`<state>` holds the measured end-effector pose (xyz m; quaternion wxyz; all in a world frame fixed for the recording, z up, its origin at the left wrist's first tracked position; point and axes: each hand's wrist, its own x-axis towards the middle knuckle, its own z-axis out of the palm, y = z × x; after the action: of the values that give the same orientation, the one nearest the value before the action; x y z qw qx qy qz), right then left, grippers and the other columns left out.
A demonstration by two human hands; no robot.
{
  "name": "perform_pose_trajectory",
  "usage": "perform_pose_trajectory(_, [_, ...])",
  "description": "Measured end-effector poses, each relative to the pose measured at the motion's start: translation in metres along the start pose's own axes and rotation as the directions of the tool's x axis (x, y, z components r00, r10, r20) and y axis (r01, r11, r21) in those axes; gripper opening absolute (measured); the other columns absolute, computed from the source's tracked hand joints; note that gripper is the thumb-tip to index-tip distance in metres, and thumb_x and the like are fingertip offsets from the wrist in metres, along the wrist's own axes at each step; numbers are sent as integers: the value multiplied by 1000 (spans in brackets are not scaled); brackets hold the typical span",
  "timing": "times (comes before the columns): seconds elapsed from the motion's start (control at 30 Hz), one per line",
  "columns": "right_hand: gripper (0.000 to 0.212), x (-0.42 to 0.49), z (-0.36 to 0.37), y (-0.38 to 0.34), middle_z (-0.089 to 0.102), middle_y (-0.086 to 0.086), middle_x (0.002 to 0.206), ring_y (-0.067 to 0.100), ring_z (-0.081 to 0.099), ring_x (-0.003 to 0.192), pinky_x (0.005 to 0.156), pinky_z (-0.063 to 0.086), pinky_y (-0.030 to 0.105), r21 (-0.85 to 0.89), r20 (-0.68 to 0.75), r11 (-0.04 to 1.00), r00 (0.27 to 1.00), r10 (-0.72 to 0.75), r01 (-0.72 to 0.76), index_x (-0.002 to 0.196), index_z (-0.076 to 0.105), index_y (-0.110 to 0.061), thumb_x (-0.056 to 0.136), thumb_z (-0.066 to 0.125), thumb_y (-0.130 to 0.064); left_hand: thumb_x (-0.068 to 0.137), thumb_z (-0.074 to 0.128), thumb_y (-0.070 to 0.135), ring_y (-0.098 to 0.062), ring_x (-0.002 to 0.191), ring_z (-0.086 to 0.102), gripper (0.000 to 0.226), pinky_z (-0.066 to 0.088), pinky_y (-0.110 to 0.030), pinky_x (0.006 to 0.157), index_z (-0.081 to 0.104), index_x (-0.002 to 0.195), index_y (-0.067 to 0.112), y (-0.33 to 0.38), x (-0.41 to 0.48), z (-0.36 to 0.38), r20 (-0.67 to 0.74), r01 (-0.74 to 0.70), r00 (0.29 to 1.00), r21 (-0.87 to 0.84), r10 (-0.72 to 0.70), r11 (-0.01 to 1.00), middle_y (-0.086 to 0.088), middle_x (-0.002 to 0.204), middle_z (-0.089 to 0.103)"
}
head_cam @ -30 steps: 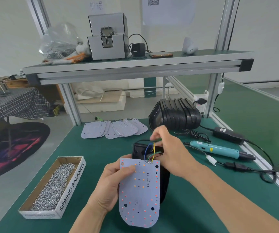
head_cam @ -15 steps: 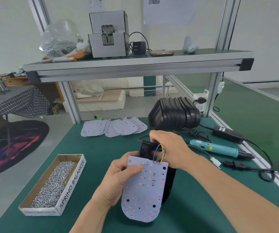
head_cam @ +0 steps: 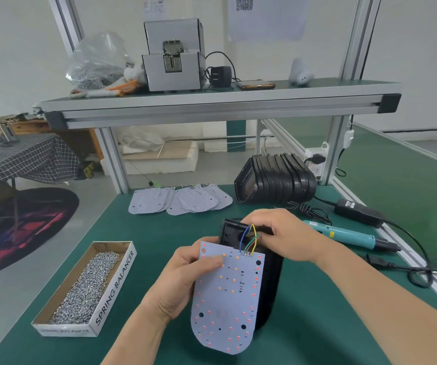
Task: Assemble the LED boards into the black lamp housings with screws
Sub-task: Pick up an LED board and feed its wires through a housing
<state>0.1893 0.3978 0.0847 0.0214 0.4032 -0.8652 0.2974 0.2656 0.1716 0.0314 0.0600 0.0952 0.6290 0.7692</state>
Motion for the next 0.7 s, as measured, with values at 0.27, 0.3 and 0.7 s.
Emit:
perform_pose_trajectory(0.27, [26, 5, 0, 4, 67, 4, 108, 24, 62, 99, 92, 47, 39, 20, 123, 997, 990, 66, -68, 116, 72, -12, 94, 62, -2, 82, 70, 17, -26, 93, 69, 28, 55, -33, 79, 76, 101, -3, -4, 0, 1, -24, 21, 999, -21, -21, 1000, -12, 108, 68])
perform_pose_trajectory(0.3, [21, 6, -1, 3, 68, 4, 105, 25, 62, 96, 90, 48, 40, 30, 130, 997, 989, 68, -72, 113, 73, -13, 95, 65, -6, 81, 71, 17, -26, 91, 70, 29, 56, -33, 78, 76, 102, -2, -3, 1, 1, -29, 20, 999, -34, -21, 999, -14, 107, 70])
perform_pose_trajectory(0.7, [15, 21, 12, -15, 51, -4, 82, 27, 47, 78, 64, 46, 38, -278, -54, 959, 997, 51, -64, 87, 51, -18, 74, 57, -21, 78, 77, 34, -25, 113, 65, 38, 52, -45, 102, 78, 106, 9, 2, 6, -1, 6, -21, 1000, 132, 21, 991, -1, 129, 62])
